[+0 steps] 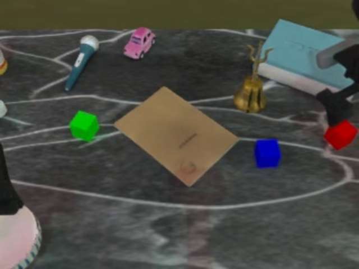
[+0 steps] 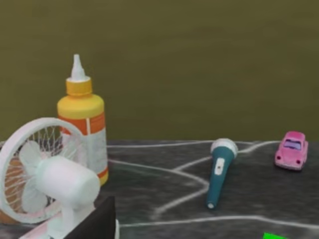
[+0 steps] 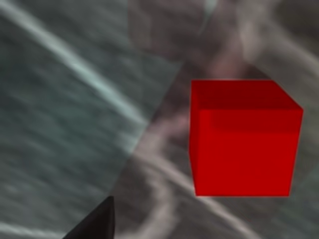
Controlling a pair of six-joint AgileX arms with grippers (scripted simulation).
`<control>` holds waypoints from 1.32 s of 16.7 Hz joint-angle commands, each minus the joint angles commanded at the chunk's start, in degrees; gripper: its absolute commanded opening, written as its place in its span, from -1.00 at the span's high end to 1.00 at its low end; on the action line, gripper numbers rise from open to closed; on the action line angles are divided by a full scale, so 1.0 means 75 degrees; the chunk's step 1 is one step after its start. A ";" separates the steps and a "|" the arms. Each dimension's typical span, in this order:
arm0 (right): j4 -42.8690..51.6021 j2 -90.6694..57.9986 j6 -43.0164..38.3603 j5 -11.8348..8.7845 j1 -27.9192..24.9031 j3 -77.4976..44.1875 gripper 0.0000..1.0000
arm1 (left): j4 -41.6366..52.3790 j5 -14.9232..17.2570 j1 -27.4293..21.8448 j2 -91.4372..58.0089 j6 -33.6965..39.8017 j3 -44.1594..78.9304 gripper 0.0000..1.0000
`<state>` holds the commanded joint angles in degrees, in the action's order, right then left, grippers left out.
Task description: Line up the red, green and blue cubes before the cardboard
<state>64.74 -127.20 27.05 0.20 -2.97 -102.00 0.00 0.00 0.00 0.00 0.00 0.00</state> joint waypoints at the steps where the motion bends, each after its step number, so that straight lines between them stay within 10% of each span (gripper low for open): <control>1: -0.0103 -0.0047 0.0009 0.0000 -0.0013 0.0074 -1.00 | 0.0000 0.0000 0.0000 0.0000 0.0000 0.0000 -1.00; 13: -0.2173 -0.0942 -0.0018 0.0008 -0.0049 0.1239 -1.00 | 0.0000 0.0000 0.0000 0.0000 0.0000 0.0000 -1.00; 22: -0.2173 -0.0942 -0.0018 0.0008 -0.0049 0.1239 0.36 | 0.0000 0.0000 0.0000 0.0000 0.0000 0.0000 -1.00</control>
<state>48.44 -134.27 26.92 0.26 -3.34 -92.71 0.00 0.00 0.00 0.00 0.00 0.00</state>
